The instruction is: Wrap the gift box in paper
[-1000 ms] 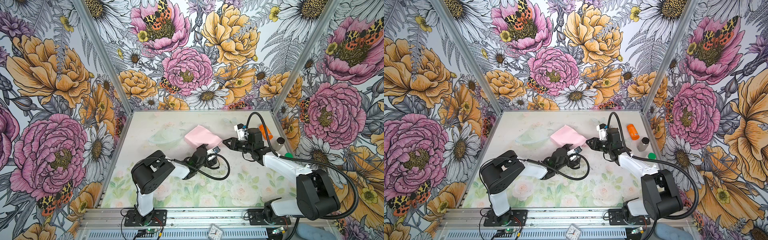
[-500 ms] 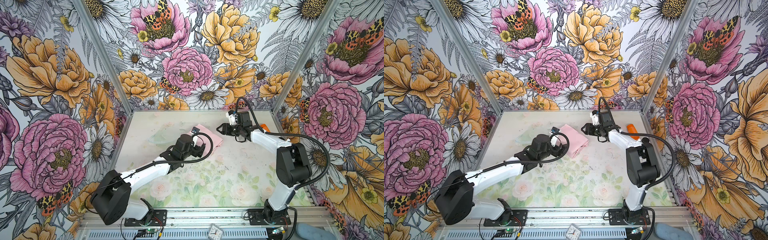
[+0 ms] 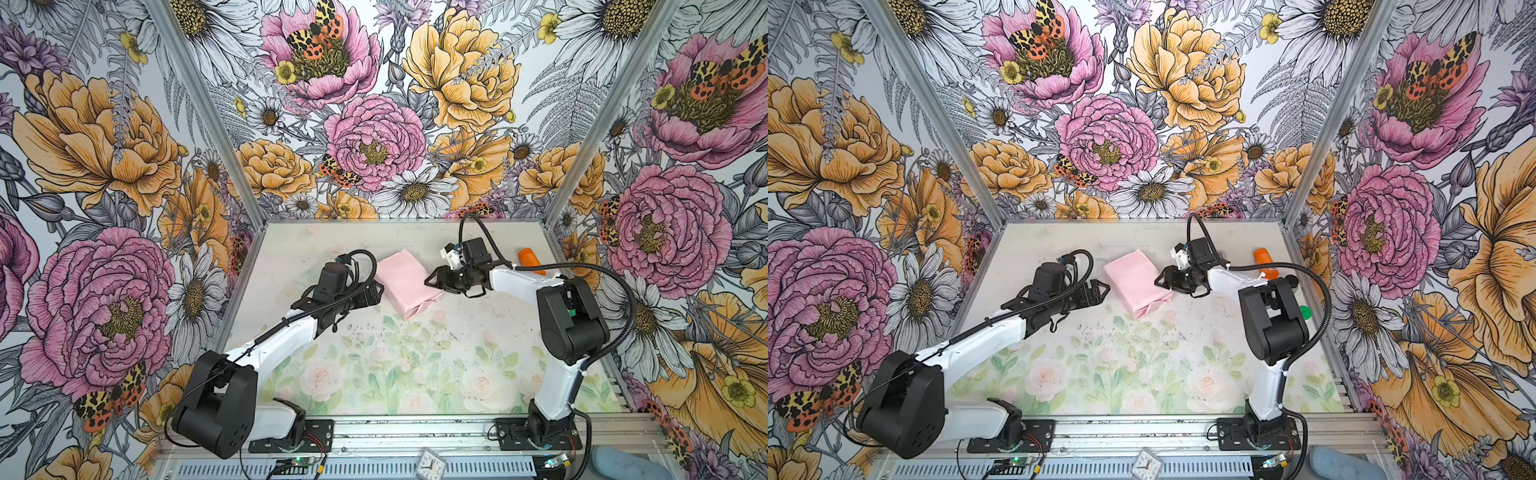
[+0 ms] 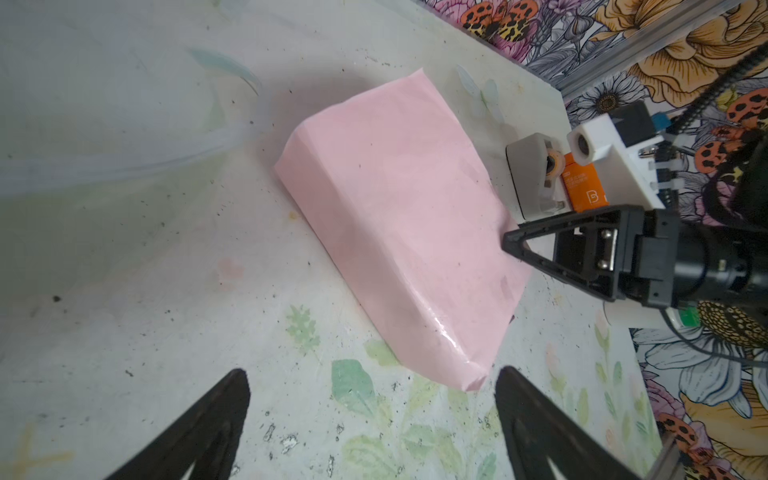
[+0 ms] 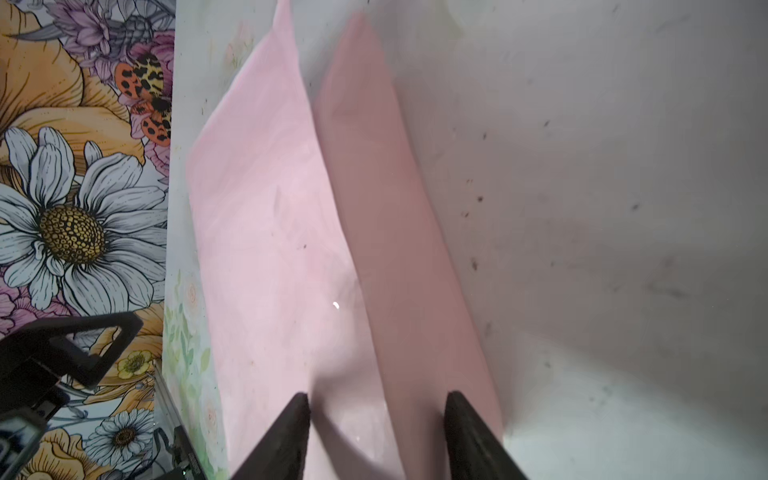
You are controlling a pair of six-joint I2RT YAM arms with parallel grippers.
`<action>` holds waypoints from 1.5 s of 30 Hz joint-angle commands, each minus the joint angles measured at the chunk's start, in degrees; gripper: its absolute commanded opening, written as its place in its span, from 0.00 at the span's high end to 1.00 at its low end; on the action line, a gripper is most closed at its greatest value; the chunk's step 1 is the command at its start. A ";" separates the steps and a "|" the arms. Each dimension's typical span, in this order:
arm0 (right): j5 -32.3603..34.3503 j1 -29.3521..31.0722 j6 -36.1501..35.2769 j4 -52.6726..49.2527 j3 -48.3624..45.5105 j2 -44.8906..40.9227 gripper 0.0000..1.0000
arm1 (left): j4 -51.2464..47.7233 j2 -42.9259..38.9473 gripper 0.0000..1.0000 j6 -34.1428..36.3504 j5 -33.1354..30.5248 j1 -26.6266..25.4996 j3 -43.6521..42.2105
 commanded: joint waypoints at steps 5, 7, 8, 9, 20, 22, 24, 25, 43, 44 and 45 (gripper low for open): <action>4.94 2.06 6.06 -0.14 -5.49 -13.20 0.44 | 3.63 5.46 0.06 -4.01 6.82 1.36 1.58; 7.80 1.42 6.01 -1.56 -4.63 -13.14 0.44 | 3.76 7.73 0.06 -4.23 7.80 1.47 2.84; 8.23 1.37 5.74 -2.38 -3.66 -12.20 0.44 | 3.64 8.75 0.06 -4.24 8.36 1.47 3.48; 8.15 1.44 5.48 -3.08 -2.40 -10.81 0.44 | 3.60 9.76 0.06 -4.33 8.68 1.47 4.17; 7.20 3.25 4.75 -3.38 4.16 -1.41 0.45 | 4.89 17.28 0.08 -4.26 9.64 0.09 8.46; 6.70 3.56 4.82 -3.36 3.65 -1.74 0.45 | 5.06 18.22 0.09 -4.26 9.65 -0.68 9.24; 6.74 3.78 4.97 -3.22 2.24 -2.89 0.46 | 5.09 18.93 0.09 -4.15 9.63 -1.57 10.07; 6.72 3.89 5.13 -2.95 1.13 -3.74 0.46 | 5.11 19.24 0.09 -4.24 9.58 -2.21 10.44; 15.25 1.98 9.86 -1.88 -19.96 -29.23 0.47 | -0.66 14.62 0.08 -2.08 2.87 -7.61 12.86; 15.33 1.92 9.74 -1.86 -19.83 -29.41 0.47 | -1.30 13.73 0.08 -1.72 2.34 -7.10 12.71; 15.13 1.89 9.66 -1.88 -19.60 -29.31 0.47 | -1.82 12.66 0.08 -1.60 2.14 -6.49 12.42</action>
